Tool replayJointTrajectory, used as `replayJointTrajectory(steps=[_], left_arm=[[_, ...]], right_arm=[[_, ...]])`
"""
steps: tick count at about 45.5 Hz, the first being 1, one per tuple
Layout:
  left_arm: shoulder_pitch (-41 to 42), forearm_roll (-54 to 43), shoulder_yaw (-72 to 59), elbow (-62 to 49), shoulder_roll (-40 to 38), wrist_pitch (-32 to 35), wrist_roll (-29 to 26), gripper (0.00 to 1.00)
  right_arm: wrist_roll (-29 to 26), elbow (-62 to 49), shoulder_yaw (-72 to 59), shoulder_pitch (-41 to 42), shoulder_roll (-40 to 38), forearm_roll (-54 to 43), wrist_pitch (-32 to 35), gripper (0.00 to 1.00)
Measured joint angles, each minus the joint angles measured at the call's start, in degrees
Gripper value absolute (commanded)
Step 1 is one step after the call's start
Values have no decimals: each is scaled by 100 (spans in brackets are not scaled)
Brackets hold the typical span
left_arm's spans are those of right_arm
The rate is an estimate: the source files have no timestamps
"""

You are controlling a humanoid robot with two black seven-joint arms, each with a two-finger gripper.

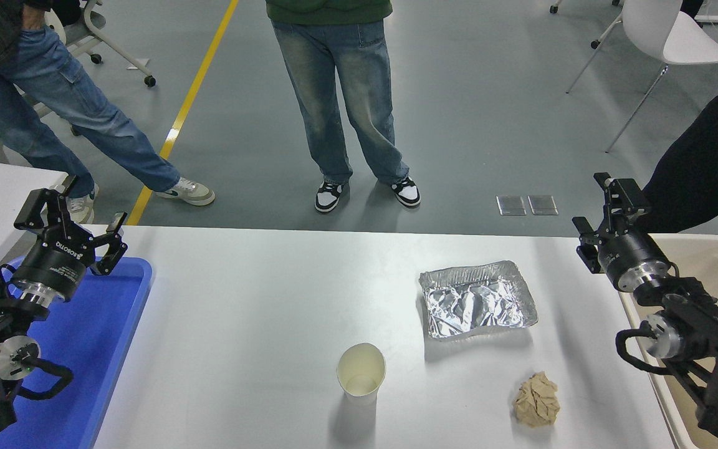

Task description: Clean the table surface

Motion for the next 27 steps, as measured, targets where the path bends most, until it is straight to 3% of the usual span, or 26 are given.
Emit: replayJointTrajectory(steps=[27], left_arm=[[0,0,0,-1,7,0,3,100]], right_arm=[[0,5,-8,-33,-2,0,-4,100]])
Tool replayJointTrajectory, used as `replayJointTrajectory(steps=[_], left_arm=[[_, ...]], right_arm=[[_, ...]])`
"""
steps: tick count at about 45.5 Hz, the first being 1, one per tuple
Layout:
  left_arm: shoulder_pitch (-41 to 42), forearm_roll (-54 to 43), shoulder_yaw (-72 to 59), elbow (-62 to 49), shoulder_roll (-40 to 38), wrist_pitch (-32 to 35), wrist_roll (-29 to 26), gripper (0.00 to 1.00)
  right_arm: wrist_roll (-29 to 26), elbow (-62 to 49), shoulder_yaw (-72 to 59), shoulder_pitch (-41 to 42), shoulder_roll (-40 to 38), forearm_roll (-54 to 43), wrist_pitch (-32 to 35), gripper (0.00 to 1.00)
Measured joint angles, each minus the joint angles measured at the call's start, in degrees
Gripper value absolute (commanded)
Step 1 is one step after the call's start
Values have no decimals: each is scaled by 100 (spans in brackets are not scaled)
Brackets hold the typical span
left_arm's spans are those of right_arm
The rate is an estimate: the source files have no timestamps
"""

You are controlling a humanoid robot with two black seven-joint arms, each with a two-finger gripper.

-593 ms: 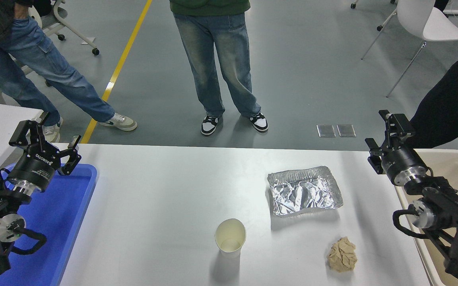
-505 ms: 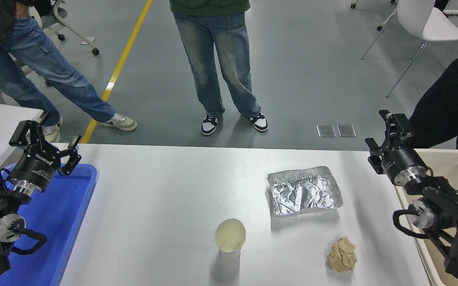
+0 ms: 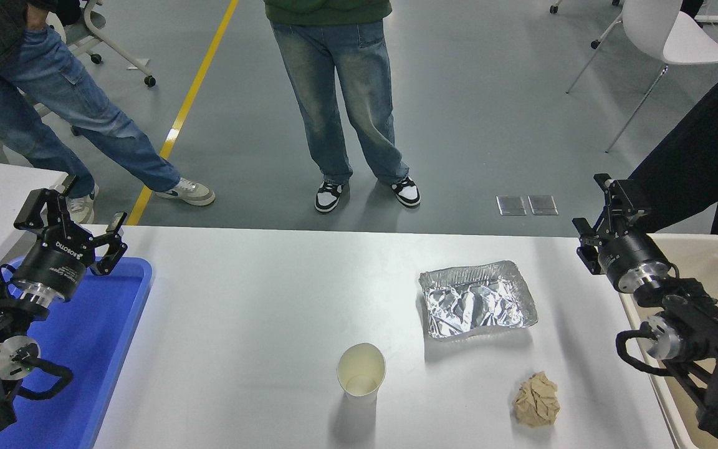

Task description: Clean the table surface

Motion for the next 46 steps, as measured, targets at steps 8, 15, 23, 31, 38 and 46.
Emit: replayJointTrajectory(steps=[8,15,23,31,38,46], left_arm=[[0,0,0,0,1,0,-1,100],[0,0,0,0,1,0,-6,100],[0,0,0,1,1,0,-6,100],[0,0,0,1,1,0,-5,100],[0,0,0,1,1,0,-4,100],[0,0,0,0,1,0,-1,100]], right_arm=[[0,-5,-6,-9,10,0,3,100],[0,-5,-10,-11,23,-4,4,100],[0,-5,-16,-10,29,-4,4,100],[-6,-5,-117,-4,21,0,4,100],[-7,-10,-188,11,12,0,4,100],[-8,-12,-226,24,4,0,4,100]])
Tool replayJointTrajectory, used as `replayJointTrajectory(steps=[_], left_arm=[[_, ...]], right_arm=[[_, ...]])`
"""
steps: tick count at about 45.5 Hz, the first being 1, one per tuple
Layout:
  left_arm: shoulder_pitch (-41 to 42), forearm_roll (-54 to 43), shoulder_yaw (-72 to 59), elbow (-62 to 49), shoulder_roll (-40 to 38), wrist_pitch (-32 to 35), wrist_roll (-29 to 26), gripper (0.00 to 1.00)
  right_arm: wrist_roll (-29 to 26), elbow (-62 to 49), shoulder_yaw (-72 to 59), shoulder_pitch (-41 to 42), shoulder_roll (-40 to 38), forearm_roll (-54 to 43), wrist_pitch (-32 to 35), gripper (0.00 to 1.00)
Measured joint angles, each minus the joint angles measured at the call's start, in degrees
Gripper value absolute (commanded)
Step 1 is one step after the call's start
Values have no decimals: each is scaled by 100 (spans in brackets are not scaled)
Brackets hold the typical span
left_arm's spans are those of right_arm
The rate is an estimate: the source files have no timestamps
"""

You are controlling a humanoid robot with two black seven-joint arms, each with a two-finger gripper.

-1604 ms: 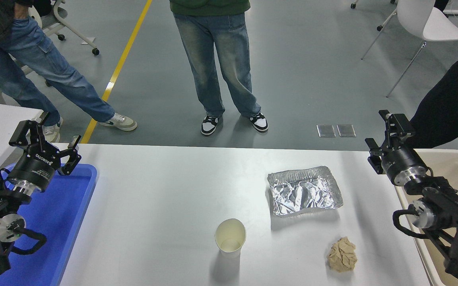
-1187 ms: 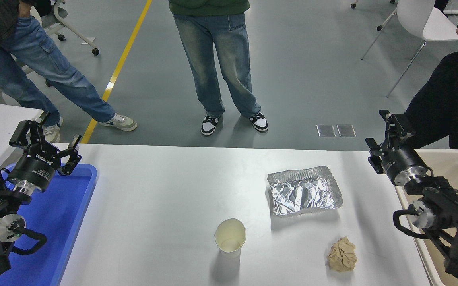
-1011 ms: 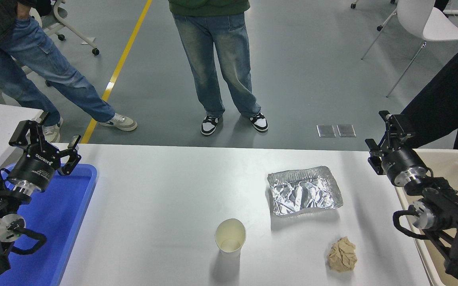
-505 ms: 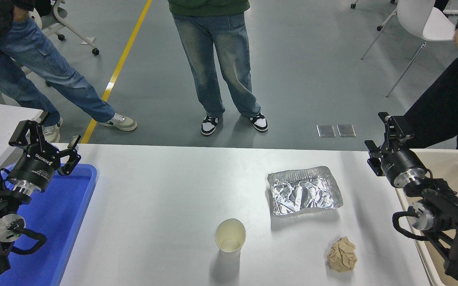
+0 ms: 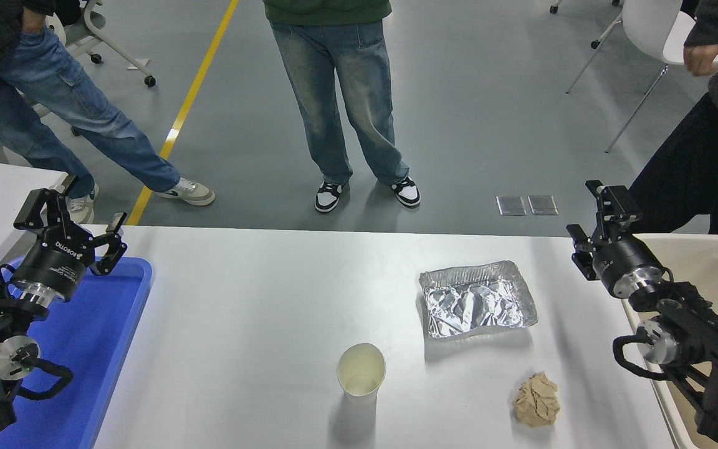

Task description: Clean the table surface

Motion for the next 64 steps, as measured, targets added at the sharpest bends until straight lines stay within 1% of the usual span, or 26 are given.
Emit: replayJointTrajectory(steps=[22,31,37,50,56,64], left_arm=[[0,0,0,-2,0,-1,-1,100],[0,0,0,-2,0,-1,-4,100],[0,0,0,-2,0,-1,-4,100],[-1,0,0,-1,1,-1,-3,100],[-1,0,0,0,1,-1,-3,100],[-1,0,0,-4,-1,-1,-1,100]], right_arm=[[-8,46,-140,17,-47,0,-20,100],[-18,341,-542,81,-411,-1,-10,100],[-41,833,-944,167,-845,-75,5,100],[-274,2400,-1929,431,-1966,-1011,28,100],[-423,2899,-2300,520,-2295,-1451,65,99],[-680,3467,-2815,638,-2653,-2298,243,99]])
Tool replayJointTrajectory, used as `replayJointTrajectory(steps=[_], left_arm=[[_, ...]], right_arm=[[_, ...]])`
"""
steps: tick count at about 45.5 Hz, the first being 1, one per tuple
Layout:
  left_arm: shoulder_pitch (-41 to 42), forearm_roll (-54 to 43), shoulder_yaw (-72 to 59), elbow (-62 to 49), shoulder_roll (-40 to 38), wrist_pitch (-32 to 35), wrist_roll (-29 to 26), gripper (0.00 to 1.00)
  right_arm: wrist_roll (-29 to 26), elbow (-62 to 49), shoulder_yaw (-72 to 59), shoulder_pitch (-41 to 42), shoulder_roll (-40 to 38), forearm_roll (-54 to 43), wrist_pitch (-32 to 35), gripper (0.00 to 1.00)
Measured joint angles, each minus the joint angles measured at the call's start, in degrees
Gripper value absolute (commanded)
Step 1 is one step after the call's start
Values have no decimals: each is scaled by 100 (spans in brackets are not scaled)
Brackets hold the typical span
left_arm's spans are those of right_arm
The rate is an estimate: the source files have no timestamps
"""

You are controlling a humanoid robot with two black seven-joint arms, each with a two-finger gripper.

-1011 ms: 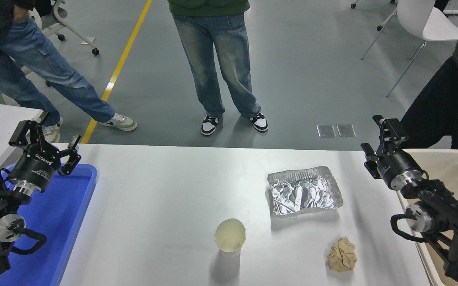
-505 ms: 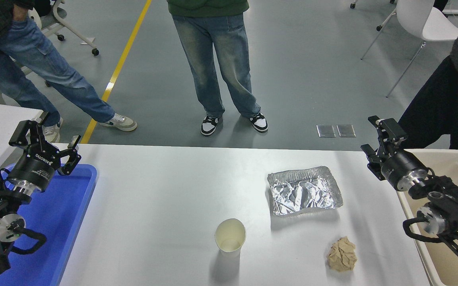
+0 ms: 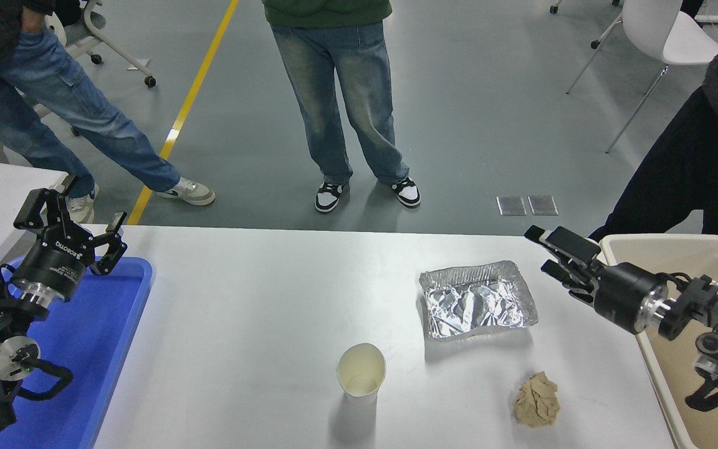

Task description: Clean the table surface

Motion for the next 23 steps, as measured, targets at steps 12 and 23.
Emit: replayJointTrajectory(steps=[12,23], left_arm=[[1,0,0,-1,0,0,0,100],[1,0,0,-3,0,-7,0,100]], right_arm=[[-293,566,-516,181,-285,-1321,489,99],[-455,988,-1285,880,-387,-1826,815,99]])
